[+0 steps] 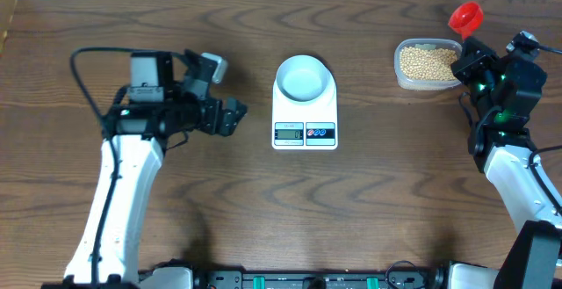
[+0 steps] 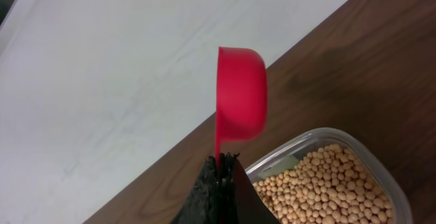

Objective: Scoop item into bowl and weigh 50g on scale
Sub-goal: 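Retract the left gripper to the left of the scale and hold, then lower the red scoop with the right gripper into the soybean tub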

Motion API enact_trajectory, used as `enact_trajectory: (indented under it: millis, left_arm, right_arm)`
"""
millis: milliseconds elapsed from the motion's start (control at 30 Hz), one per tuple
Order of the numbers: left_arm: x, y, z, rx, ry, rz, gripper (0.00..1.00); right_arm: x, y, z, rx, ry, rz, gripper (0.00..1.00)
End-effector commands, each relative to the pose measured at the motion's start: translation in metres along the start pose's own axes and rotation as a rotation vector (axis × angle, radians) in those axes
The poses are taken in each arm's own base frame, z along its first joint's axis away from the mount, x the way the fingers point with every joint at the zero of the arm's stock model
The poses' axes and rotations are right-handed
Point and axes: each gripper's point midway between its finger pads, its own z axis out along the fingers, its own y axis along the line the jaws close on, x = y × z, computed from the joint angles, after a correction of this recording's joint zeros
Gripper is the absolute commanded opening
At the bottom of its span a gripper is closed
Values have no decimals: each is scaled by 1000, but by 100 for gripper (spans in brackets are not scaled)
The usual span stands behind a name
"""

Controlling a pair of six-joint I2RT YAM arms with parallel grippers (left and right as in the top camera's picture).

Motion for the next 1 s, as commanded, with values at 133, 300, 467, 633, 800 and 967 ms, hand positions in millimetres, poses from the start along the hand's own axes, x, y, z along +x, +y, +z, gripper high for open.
enact_trajectory:
  millis: [133,300,467,633,800,967]
  left_arm:
    - [5,-13,-20,14,-9,199,93]
    - [26,-36,-29,126,45,419,93]
    - [33,-41,-41,147,88,452,93]
    - [28,-40,-42,141,74,477,93]
    - [14,-35,-40,109,24,511,93]
    - [7,-33,-40,93,-4,529,93]
  right_arm:
    - [-5,12,0,-23,-15,-41,1]
    - [-2,16,0,-35,-4,-44,1]
    - [3,21,0,-49,11,-69,1]
    - [9,26,1,-65,29,-108,1]
    - [39,44,-5,-205,176,-196,1]
    - [57,50,-16,-303,297,-168,1]
